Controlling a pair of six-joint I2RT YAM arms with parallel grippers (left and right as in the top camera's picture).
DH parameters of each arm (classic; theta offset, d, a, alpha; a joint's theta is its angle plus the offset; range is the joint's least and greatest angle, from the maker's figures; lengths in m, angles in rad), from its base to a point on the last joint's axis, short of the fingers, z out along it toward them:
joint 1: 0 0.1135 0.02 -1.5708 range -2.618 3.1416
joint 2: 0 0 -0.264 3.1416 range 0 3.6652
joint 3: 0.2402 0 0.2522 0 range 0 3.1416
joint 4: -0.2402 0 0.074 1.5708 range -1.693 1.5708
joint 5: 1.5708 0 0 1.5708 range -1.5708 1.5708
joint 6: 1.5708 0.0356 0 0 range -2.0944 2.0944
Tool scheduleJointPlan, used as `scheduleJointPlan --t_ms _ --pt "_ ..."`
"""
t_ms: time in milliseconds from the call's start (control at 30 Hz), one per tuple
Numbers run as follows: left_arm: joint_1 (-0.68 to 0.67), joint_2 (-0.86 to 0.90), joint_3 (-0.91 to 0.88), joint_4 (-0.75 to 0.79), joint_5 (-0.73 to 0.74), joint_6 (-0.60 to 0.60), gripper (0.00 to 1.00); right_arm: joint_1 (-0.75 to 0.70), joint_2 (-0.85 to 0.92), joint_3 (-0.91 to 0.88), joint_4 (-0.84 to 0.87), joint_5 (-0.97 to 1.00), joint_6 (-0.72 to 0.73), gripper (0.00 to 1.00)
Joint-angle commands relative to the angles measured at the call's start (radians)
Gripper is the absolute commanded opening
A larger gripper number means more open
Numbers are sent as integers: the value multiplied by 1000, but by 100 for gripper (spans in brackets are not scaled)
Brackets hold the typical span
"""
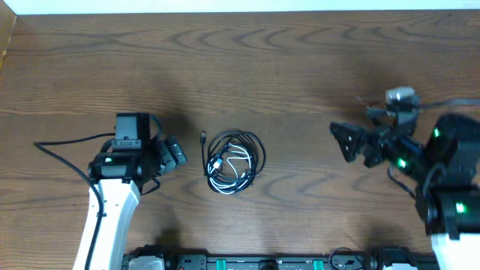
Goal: Untangle cables
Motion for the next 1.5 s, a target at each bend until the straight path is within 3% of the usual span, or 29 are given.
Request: scheduleJointPlan --t_ms 0,267,567,733,900,1167,1467 --pt "47 2 24 8 -16 -10 98 34 81 26 44 -152 57 99" --pt "69 2 24 10 0 -8 98 202 254 26 215 -132 128 99" --pt "68 2 24 -40 179 180 98 427 471 26 256 99 138 99" --pt "62 2 23 -92 180 213 97 443 527 26 255 227 187 99" --pt "-29 3 23 -91 186 266 97 426 528 26 256 301 224 99" --pt "-171 101 23 -64 156 268 97 395 528 26 236 306 227 99" --pt "-190 232 23 -37 161 246 97 395 528 26 206 306 180 99"
